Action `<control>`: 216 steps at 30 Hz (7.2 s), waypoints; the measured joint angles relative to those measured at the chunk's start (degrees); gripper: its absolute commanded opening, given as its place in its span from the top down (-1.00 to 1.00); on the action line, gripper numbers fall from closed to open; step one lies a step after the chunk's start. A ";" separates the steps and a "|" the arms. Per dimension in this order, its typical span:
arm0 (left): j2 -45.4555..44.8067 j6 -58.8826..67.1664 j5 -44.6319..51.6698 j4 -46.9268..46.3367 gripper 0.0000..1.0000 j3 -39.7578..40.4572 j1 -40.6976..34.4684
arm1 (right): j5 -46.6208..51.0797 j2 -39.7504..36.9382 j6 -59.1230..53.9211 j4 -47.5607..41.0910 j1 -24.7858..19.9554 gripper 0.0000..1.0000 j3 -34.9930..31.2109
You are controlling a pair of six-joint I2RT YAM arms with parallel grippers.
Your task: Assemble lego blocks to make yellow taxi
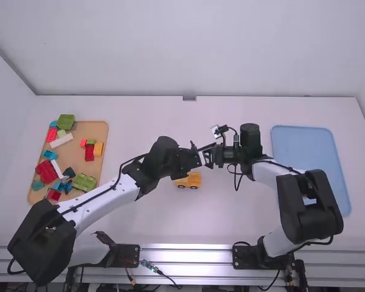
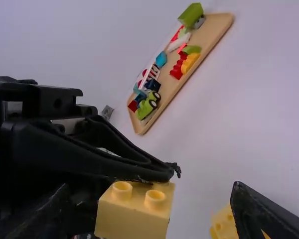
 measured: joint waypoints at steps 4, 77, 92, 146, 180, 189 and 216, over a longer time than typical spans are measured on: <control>0.00 0.00 -0.15 2.03 0.96 -0.85 0.00 | 0.98 0.00 0.15 -0.33 0.52 -0.46 0.00; -4.87 -15.12 45.88 1.16 -0.98 -2.23 23.78 | 2.23 -0.37 -38.56 -11.93 -4.87 0.93 0.44; 9.11 -8.85 54.49 -19.93 -0.95 10.99 23.26 | 2.29 -11.23 -56.24 -25.94 -3.56 1.00 0.44; 9.90 6.58 48.28 -21.81 -0.29 10.05 14.84 | -3.23 -11.76 -68.43 -33.88 0.42 1.00 0.44; 9.90 6.86 48.48 -20.52 0.72 9.97 12.85 | -1.62 -11.76 -68.35 -33.75 0.24 0.96 0.44; 9.90 6.56 48.00 -18.73 0.95 9.84 12.87 | -1.86 -11.76 -68.41 -32.74 0.04 -0.99 0.44; 12.17 -8.76 20.22 -7.91 0.96 9.88 -1.66 | 50.58 -45.46 -23.89 -47.25 -10.93 -0.98 -2.27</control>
